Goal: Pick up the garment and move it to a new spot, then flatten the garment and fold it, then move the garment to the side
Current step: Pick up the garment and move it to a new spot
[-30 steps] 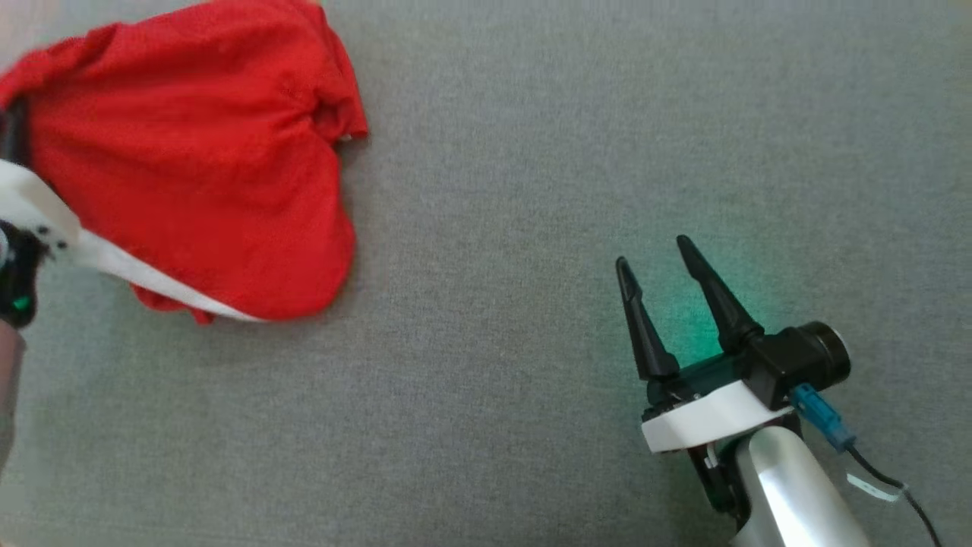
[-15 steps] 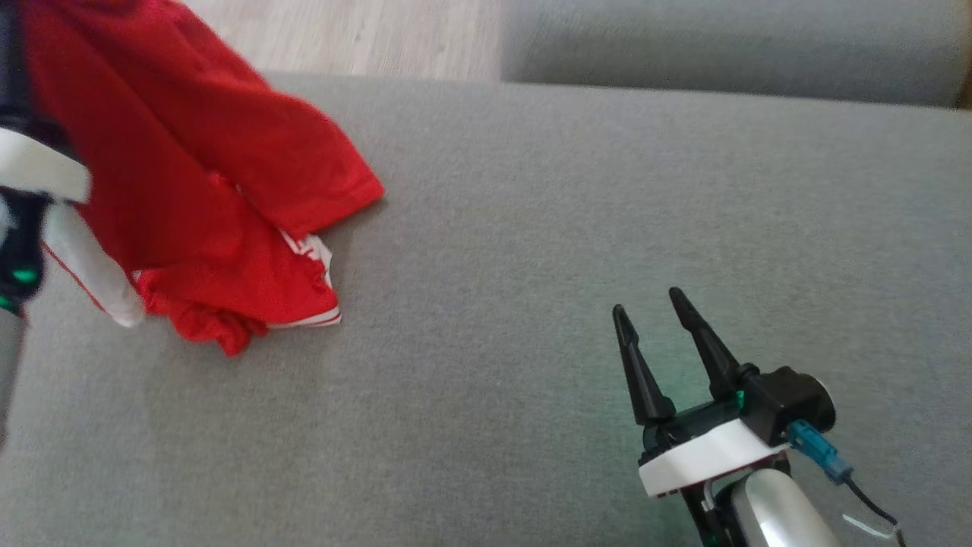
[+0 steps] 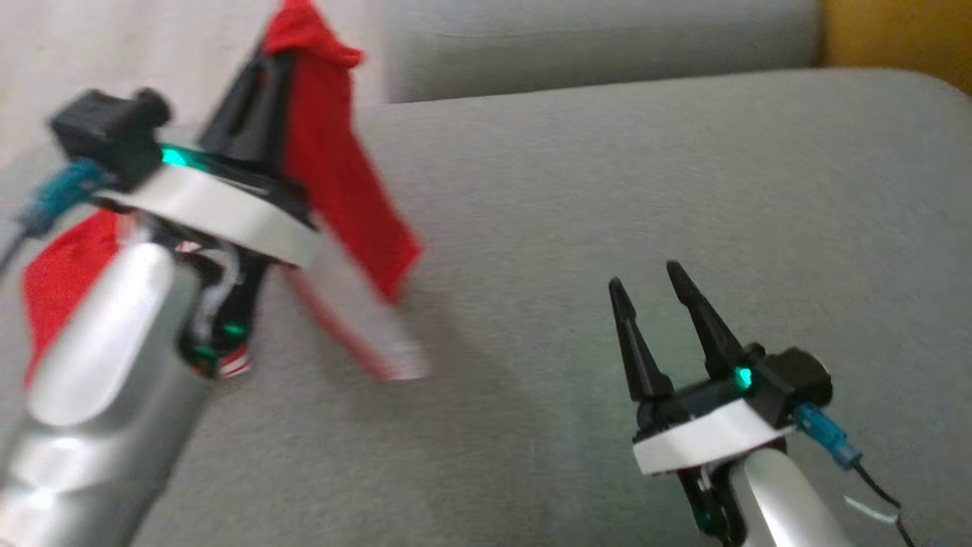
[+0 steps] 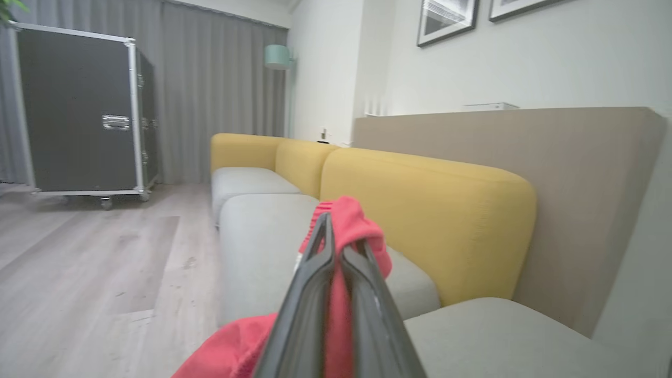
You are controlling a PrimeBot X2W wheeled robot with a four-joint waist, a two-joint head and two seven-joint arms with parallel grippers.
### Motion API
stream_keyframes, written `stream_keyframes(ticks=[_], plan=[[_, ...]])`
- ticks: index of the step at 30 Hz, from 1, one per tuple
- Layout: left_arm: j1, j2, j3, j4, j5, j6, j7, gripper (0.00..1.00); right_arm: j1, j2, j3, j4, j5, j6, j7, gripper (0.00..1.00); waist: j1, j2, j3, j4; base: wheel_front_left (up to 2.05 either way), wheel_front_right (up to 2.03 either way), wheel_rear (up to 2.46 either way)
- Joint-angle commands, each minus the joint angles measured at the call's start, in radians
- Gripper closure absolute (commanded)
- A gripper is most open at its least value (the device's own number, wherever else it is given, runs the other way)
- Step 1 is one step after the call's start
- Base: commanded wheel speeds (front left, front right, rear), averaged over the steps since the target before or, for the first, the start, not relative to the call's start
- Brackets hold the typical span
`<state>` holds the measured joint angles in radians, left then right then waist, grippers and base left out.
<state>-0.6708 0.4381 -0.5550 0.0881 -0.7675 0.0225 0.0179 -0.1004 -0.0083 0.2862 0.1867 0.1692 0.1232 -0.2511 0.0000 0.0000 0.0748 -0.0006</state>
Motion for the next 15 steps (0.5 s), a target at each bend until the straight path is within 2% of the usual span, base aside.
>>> stream_keyframes(ticks=[1,6,12,13,14,15], plan=[[-0.057,0.015,0.035,-0.034,0.013,0.01,0.003,1.0,-0.051,0.006,0.029,-0.04,0.007,0.008,-0.011,0.0,0.0,0.0,0.029,-0.071,0.0,0.0,0.0],[-0.12,-0.065,-0.013,-0.015,0.049,0.027,-0.004,1.0,-0.093,0.006,0.043,-0.072,0.023,0.008,-0.011,0.0,0.0,0.0,0.098,-0.182,0.0,0.0,0.0],[-0.226,-0.151,-0.047,0.106,0.089,0.021,-0.042,1.0,-0.139,0.006,0.051,-0.119,0.06,0.008,-0.011,0.0,0.0,0.0,0.172,-0.287,0.0,0.0,0.0],[-0.243,-0.164,-0.051,0.131,0.095,0.018,-0.052,0.72,-0.144,0.006,0.049,-0.126,0.066,0.008,-0.011,0.0,0.0,0.0,0.181,-0.298,0.0,0.0,0.0],[-0.257,-0.177,-0.057,0.156,0.095,0.008,-0.058,0.0,-0.147,0.006,0.047,-0.131,0.071,0.008,-0.011,0.0,0.0,0.0,0.187,-0.305,0.0,0.0,0.0],[-0.269,-0.186,-0.063,0.183,0.098,0.002,-0.064,0.0,-0.15,0.006,0.046,-0.135,0.073,0.008,-0.011,0.0,0.0,0.0,0.192,-0.31,0.0,0.0,0.0]])
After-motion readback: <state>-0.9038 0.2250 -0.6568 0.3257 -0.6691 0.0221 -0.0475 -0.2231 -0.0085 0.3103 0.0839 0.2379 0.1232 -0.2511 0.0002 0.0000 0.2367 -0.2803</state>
